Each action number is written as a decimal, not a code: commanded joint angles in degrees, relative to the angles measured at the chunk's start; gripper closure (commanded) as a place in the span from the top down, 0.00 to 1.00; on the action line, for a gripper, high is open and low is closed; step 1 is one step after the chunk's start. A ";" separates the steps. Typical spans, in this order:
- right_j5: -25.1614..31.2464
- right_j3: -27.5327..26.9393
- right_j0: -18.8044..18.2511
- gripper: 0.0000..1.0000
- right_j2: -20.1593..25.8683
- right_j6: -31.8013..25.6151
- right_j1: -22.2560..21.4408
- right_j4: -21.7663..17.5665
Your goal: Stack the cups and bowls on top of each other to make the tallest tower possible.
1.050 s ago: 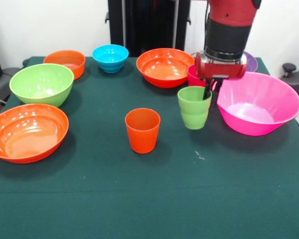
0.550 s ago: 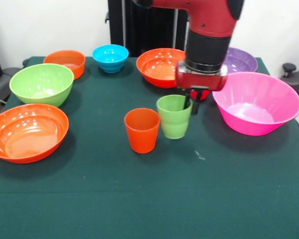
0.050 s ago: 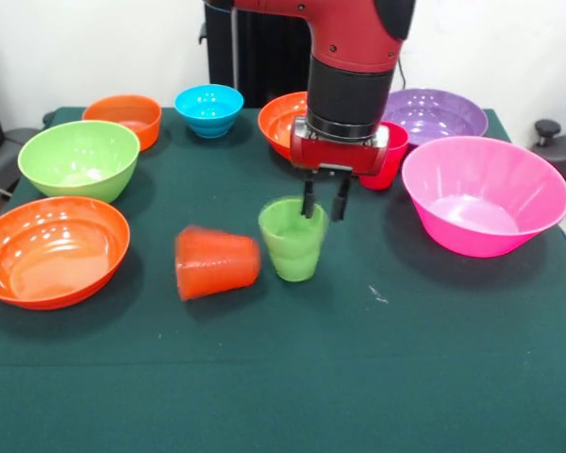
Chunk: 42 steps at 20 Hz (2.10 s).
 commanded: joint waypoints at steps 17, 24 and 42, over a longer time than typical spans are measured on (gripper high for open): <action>2.55 -5.41 2.57 1.00 4.15 2.00 1.73 -0.15; 8.40 -2.91 -0.47 1.00 6.04 -3.21 -3.51 -0.05; 11.73 -5.86 -7.48 1.00 11.97 -9.28 -2.39 -2.53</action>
